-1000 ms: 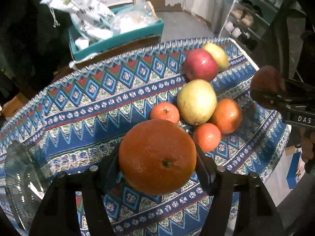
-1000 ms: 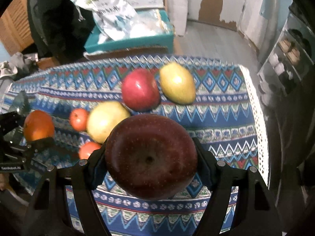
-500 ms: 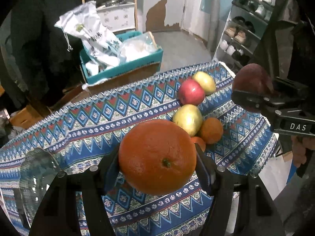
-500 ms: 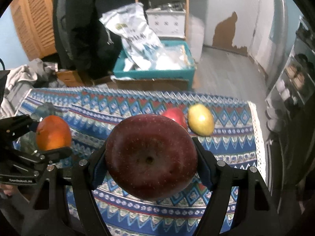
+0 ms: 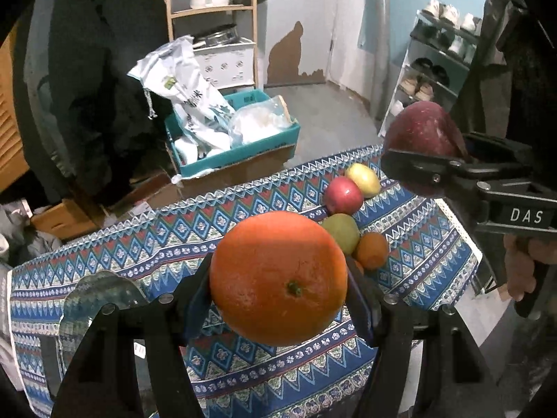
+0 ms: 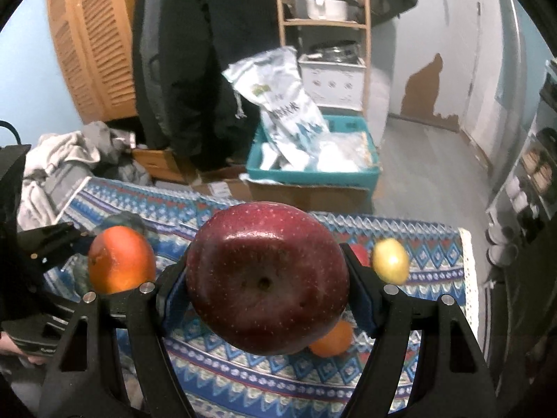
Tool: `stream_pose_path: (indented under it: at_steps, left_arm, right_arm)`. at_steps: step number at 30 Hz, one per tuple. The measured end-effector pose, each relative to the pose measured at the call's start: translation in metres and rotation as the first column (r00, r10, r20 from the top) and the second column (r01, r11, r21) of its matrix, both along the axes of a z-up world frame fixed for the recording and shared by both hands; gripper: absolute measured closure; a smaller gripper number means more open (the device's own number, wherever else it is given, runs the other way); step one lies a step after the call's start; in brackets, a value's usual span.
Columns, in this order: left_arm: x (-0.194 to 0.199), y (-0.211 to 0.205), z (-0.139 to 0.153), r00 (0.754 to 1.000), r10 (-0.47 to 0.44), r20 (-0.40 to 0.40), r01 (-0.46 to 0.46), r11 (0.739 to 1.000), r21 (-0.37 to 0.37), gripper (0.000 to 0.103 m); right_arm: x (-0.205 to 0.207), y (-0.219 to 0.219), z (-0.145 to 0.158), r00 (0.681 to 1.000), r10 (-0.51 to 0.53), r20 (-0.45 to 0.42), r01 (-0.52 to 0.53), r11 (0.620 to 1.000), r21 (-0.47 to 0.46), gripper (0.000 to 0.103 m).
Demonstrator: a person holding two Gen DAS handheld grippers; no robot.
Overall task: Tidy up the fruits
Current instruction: 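Lift the orange with the left tool while the right tool carries the apple over the glass bowl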
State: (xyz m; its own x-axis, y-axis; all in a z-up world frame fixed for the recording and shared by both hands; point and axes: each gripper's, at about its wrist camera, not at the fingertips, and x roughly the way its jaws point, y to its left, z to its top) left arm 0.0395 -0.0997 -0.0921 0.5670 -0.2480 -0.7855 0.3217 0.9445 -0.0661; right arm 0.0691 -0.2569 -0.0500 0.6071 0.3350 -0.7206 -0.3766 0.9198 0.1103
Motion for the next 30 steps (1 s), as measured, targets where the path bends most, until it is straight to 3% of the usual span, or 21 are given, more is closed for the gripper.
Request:
stream_pose_path:
  at_steps: [17, 30]
  left_arm:
    - [-0.014, 0.071, 0.026, 0.992, 0.120, 0.043, -0.118, 0.992, -0.043, 0.033]
    - [-0.022, 0.141, 0.024, 0.969, 0.246, 0.030, -0.243, 0.968, -0.068, 0.033]
  right_arm:
    - [0.002, 0.076, 0.027, 0.991, 0.127, 0.037, -0.129, 0.991, 0.043, 0.027]
    - [0.014, 0.148, 0.020, 0.972, 0.234, -0.010, -0.232, 0.970, 0.069, 0.027]
